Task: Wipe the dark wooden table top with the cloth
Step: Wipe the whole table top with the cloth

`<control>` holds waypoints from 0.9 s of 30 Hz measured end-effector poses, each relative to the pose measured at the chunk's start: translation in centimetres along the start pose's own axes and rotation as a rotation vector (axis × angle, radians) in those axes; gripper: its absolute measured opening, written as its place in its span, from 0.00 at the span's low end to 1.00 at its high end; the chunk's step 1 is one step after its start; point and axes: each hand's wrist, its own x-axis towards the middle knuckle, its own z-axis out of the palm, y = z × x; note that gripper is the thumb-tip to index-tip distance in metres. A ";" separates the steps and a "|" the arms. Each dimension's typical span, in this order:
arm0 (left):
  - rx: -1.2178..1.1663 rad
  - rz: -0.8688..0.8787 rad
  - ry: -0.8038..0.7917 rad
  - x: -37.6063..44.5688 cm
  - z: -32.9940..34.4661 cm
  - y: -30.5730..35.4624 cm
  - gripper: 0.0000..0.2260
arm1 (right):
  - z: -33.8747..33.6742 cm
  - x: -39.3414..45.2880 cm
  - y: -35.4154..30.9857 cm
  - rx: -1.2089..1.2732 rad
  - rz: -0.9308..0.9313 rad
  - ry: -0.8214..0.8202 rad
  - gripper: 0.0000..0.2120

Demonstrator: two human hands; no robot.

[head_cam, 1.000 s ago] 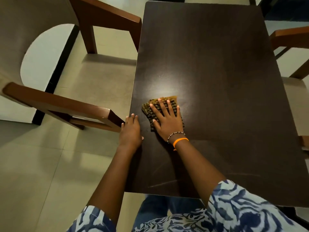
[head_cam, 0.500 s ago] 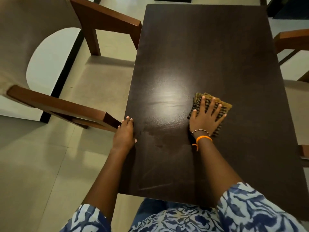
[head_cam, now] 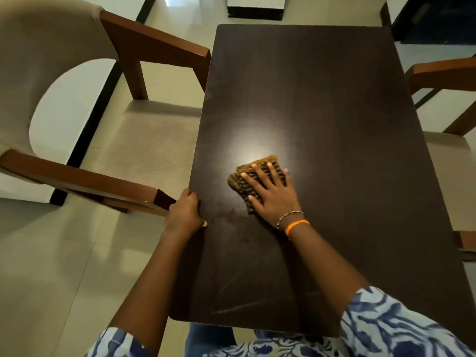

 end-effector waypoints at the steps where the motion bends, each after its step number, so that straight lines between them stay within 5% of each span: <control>1: -0.022 0.010 0.015 0.3 -0.5 0.0 0.20 | -0.3 -0.2 1.3 -0.011 0.066 0.012 0.27; 7: -0.135 0.064 0.122 1.1 -1.9 -1.2 0.22 | -0.8 -1.5 4.4 0.067 0.645 0.115 0.28; 10: -0.206 0.077 0.138 1.5 -1.9 -2.2 0.17 | -0.2 1.0 0.8 0.091 0.766 0.140 0.28; 19: -0.280 0.164 0.059 1.7 -1.3 -4.5 0.17 | 1.7 9.4 -14.6 0.087 0.290 0.017 0.29; 23: -0.184 0.217 -0.023 1.5 -0.7 -5.6 0.26 | 1.0 8.7 -12.1 0.051 0.068 -0.036 0.28; 27: -0.139 0.230 -0.094 2.4 -1.5 -5.9 0.27 | 0.1 5.9 -6.6 0.020 0.256 -0.006 0.28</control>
